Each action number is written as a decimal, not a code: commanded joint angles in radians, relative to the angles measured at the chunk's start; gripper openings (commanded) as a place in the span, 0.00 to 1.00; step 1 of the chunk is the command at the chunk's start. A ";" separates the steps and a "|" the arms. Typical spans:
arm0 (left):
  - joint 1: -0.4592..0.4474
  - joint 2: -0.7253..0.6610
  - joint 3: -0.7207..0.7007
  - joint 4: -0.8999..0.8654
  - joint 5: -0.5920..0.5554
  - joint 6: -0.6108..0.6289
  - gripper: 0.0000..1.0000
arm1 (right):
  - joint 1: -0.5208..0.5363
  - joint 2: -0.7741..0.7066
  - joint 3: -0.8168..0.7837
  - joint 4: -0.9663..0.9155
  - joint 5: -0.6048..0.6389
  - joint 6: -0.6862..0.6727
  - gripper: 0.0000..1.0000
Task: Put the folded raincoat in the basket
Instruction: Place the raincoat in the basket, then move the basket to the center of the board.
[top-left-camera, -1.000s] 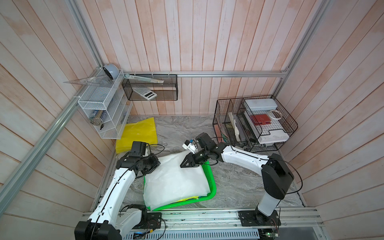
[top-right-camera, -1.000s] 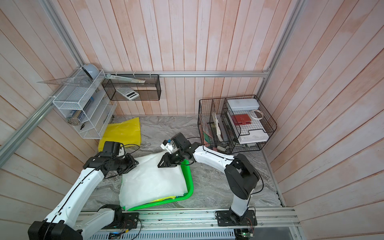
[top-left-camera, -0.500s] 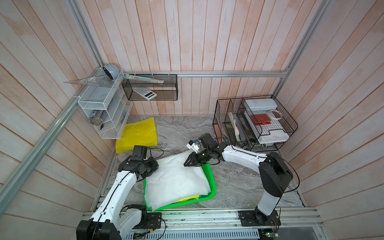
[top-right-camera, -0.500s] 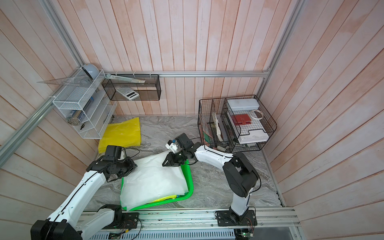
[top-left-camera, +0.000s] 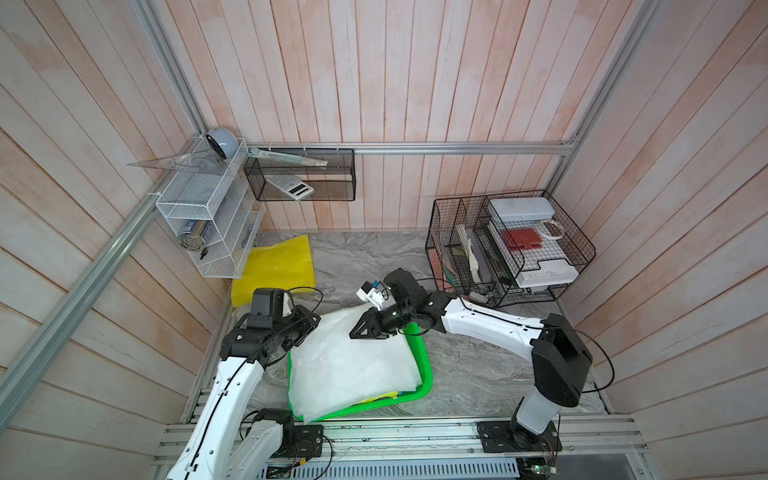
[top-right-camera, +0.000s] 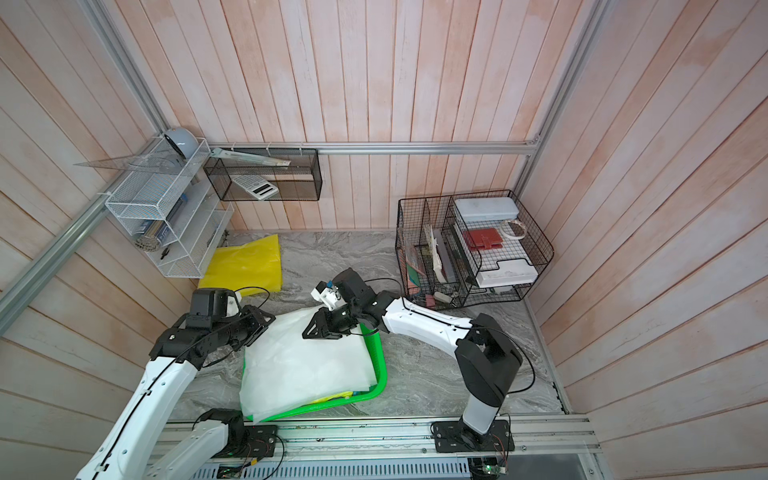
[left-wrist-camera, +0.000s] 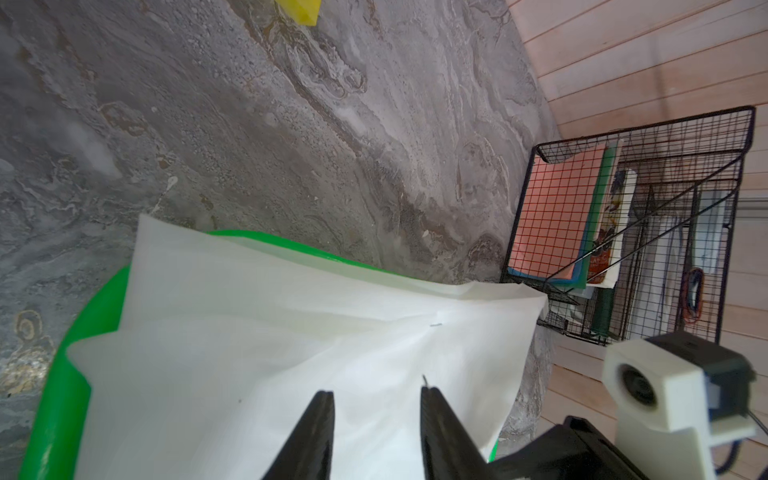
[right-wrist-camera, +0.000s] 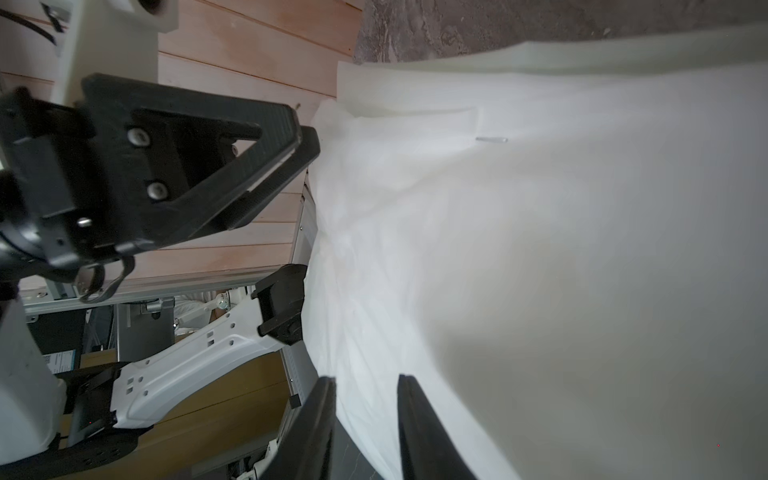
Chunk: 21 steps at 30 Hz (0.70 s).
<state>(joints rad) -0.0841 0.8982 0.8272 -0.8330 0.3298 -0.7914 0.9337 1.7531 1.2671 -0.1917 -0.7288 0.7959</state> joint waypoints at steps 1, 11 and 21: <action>0.004 0.017 -0.043 -0.021 0.003 0.000 0.39 | 0.004 0.072 0.029 -0.053 0.035 -0.023 0.31; 0.004 0.044 0.055 -0.070 -0.025 0.025 0.39 | 0.033 0.038 0.135 -0.137 0.059 -0.043 0.32; 0.006 0.044 0.123 -0.136 -0.131 0.041 0.41 | 0.138 0.171 0.131 -0.001 0.034 0.055 0.33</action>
<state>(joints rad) -0.0841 0.9463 0.9360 -0.9257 0.2520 -0.7700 1.0531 1.8629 1.3903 -0.2134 -0.6861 0.8345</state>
